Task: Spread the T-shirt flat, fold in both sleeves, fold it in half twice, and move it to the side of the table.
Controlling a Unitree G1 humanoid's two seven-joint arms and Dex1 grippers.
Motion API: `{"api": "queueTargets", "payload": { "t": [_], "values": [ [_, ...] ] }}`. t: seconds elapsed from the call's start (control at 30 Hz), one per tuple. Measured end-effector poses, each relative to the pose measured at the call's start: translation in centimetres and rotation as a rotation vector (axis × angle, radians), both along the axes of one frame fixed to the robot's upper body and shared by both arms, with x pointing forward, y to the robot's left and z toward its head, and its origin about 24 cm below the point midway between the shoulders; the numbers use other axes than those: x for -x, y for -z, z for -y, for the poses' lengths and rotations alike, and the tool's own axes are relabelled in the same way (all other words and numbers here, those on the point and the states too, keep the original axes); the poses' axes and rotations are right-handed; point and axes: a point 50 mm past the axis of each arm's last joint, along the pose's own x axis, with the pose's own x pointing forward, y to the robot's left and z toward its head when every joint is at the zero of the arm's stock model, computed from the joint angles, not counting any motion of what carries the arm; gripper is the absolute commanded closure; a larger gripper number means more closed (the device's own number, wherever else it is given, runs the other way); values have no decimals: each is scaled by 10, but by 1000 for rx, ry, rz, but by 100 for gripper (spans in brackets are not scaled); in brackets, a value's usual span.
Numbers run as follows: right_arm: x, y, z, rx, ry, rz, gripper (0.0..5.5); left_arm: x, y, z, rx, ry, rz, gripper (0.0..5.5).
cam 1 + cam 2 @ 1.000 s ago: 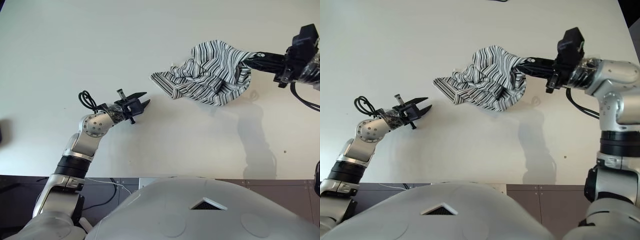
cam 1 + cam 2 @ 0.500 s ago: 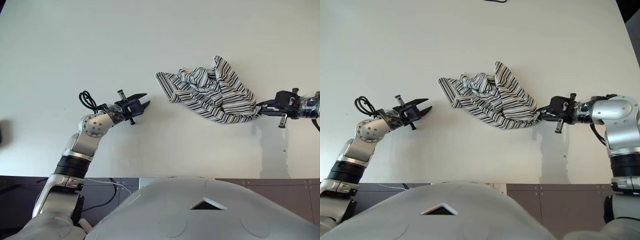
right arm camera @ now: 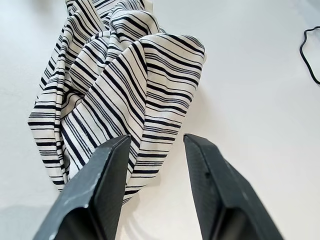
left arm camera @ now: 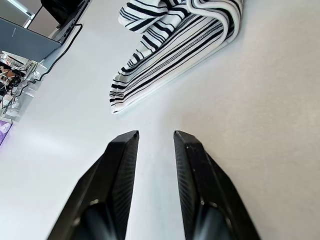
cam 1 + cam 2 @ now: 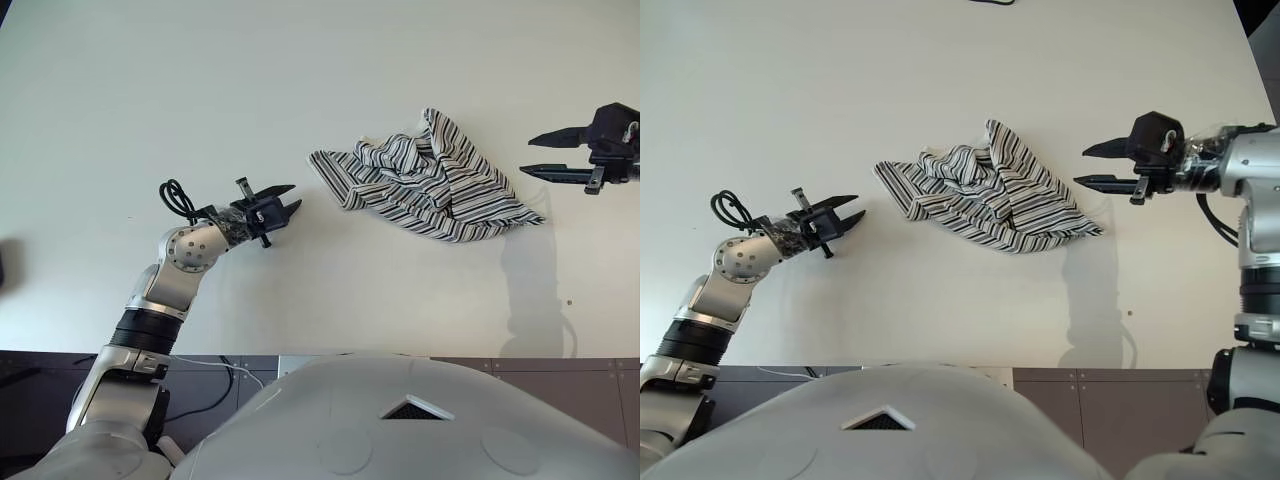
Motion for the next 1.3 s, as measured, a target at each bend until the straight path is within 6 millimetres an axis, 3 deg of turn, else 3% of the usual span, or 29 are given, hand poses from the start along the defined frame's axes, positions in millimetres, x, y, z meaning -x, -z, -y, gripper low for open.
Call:
{"api": "queueTargets", "payload": {
  "t": [0.1,0.23,0.33,0.4,0.63,1.07,1.3],
  "values": [
    [-14,-4,-15,-78,29,28,362,0,0,0,-1,1,1,423],
    [-42,-4,-65,-218,42,33,362,-3,0,2,1,8,6,423],
    [-54,4,-100,-273,6,-29,362,-5,0,4,4,10,9,423],
    [-56,16,-110,-242,-5,-69,362,-6,0,6,8,12,11,423],
    [-49,38,-105,-123,6,-107,362,-6,1,8,15,9,18,423],
    [-39,49,-94,65,33,-7,362,-5,3,9,5,4,31,423],
    [-36,52,-87,69,82,-1,482,-4,3,9,5,-3,31,423]
  ]
}}
